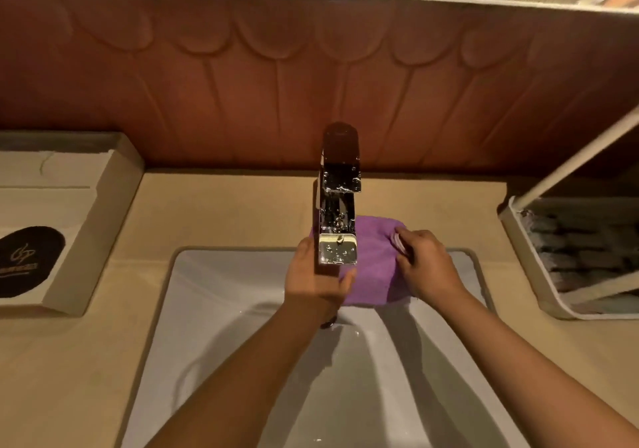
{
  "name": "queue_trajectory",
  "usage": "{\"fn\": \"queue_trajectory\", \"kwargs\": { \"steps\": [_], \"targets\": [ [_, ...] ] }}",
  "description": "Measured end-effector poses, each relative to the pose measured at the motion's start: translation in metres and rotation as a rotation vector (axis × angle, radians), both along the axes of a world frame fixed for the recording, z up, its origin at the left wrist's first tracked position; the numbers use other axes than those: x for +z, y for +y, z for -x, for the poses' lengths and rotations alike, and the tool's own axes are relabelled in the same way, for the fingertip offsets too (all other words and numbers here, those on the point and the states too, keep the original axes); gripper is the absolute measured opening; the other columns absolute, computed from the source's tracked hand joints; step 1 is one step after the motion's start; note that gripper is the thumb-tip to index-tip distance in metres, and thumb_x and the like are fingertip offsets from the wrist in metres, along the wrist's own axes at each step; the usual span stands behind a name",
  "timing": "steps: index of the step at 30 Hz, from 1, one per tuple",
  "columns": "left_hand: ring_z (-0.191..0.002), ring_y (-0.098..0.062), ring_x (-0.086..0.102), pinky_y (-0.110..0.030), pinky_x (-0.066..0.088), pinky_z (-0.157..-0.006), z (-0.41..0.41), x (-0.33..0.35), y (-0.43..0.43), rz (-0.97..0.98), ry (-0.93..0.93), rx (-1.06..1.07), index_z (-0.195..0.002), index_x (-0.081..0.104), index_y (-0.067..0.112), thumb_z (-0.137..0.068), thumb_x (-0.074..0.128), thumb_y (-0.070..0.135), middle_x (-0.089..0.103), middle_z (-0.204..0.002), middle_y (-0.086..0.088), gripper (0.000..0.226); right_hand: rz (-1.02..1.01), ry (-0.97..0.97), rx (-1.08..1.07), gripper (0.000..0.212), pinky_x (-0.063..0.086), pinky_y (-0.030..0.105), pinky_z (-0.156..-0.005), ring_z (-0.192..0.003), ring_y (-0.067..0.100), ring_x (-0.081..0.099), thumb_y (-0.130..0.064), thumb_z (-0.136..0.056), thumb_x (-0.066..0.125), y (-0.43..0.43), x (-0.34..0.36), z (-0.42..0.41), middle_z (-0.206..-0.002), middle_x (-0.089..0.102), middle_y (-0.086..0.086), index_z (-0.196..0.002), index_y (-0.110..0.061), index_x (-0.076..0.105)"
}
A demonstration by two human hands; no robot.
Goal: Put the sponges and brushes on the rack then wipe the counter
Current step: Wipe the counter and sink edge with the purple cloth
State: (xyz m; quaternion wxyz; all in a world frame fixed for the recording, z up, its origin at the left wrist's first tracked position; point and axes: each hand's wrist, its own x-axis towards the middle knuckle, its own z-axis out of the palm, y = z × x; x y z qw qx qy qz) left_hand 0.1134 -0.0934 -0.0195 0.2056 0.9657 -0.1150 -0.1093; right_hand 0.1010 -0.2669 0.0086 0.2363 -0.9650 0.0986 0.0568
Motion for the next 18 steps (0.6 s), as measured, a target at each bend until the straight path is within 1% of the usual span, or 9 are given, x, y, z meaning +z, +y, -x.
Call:
{"fn": "queue_trajectory", "kwargs": {
  "steps": [2,4,7,9,11,12,15,16,18],
  "targets": [
    [-0.143,-0.021,0.017,-0.024,-0.007,-0.113,0.001,-0.004,-0.019,0.016,0.076,-0.071,-0.148,0.020,0.012,-0.098,0.029,0.044,0.022,-0.155,-0.008,0.059,0.026,-0.030,-0.021,0.048,0.041,0.033,-0.089,-0.109,0.038,0.054,-0.004,-0.087,0.055,-0.016,0.006,-0.010,-0.119,0.054,0.020,-0.134,-0.012,0.049],
    [-0.145,-0.028,0.010,-0.037,0.000,-0.116,-0.005,-0.004,-0.041,0.036,0.094,-0.122,-0.149,0.011,0.006,-0.100,0.030,0.031,0.010,-0.158,-0.014,0.058,0.043,-0.073,-0.051,0.050,0.042,0.034,-0.092,-0.110,0.039,0.054,-0.004,-0.087,0.055,-0.035,0.010,-0.021,-0.122,0.052,0.020,-0.135,-0.013,0.049],
    [-0.146,-0.029,0.003,-0.032,-0.003,-0.116,-0.016,0.000,-0.069,-0.029,0.057,-0.066,-0.148,0.000,0.000,-0.101,0.027,0.022,0.000,-0.157,-0.019,0.058,0.027,-0.116,-0.171,0.058,0.042,0.040,-0.097,-0.113,0.042,0.052,-0.001,-0.085,0.057,-0.057,0.011,-0.033,-0.132,0.042,0.020,-0.139,-0.011,0.041],
    [-0.143,-0.028,0.021,-0.035,0.004,-0.116,-0.022,0.004,-0.080,-0.063,-0.046,-0.064,-0.146,0.015,-0.003,-0.099,0.026,0.022,0.020,-0.153,-0.021,0.055,0.013,-0.197,-0.228,0.061,0.042,0.043,-0.095,-0.114,0.043,0.049,0.003,-0.083,0.055,-0.060,0.005,-0.033,-0.136,0.039,0.019,-0.140,-0.010,0.039],
    [-0.111,-0.023,0.060,-0.032,0.026,-0.103,-0.025,0.010,-0.086,-0.119,-0.044,-0.100,-0.122,0.058,-0.001,-0.083,0.034,0.024,0.063,-0.120,-0.017,0.053,0.064,-0.263,-0.290,0.060,0.039,0.042,-0.097,-0.118,0.040,0.043,0.001,-0.081,0.054,-0.057,-0.002,-0.026,-0.137,0.041,0.017,-0.138,-0.012,0.043],
    [-0.095,-0.022,0.067,-0.030,0.032,-0.095,-0.025,0.009,-0.088,-0.156,-0.037,-0.093,-0.109,0.068,0.001,-0.075,0.035,0.026,0.070,-0.105,-0.013,0.053,0.085,-0.297,-0.333,0.057,0.037,0.041,-0.099,-0.120,0.038,0.039,-0.001,-0.081,0.054,-0.056,-0.007,-0.021,-0.136,0.044,0.015,-0.137,-0.013,0.046],
    [-0.119,-0.030,0.054,-0.035,0.036,-0.105,-0.027,-0.001,-0.088,-0.086,0.019,-0.084,-0.131,0.049,-0.003,-0.085,0.034,0.024,0.054,-0.131,-0.021,0.056,-0.266,-0.433,-0.601,0.049,0.035,0.038,-0.104,-0.122,0.030,0.041,-0.001,-0.085,0.051,-0.055,-0.019,-0.013,-0.130,0.047,0.010,-0.131,-0.014,0.052],
    [-0.118,-0.033,0.054,-0.037,0.040,-0.103,-0.028,-0.002,-0.088,-0.100,-0.050,-0.070,-0.131,0.049,-0.004,-0.085,0.032,0.026,0.053,-0.131,-0.023,0.057,-0.477,-0.476,-0.740,0.046,0.039,0.038,-0.105,-0.119,0.027,0.045,0.001,-0.086,0.049,-0.057,-0.019,-0.014,-0.128,0.047,0.009,-0.129,-0.014,0.053],
    [-0.092,-0.031,0.067,-0.040,0.054,-0.082,-0.033,-0.008,-0.088,-0.129,-0.121,-0.064,-0.111,0.065,-0.003,-0.075,0.038,0.027,0.068,-0.107,-0.020,0.054,-0.691,-0.528,-0.944,0.043,0.044,0.041,-0.102,-0.112,0.024,0.053,0.002,-0.086,0.047,-0.065,-0.018,-0.017,-0.127,0.046,0.009,-0.125,-0.014,0.055]
  ]
}}
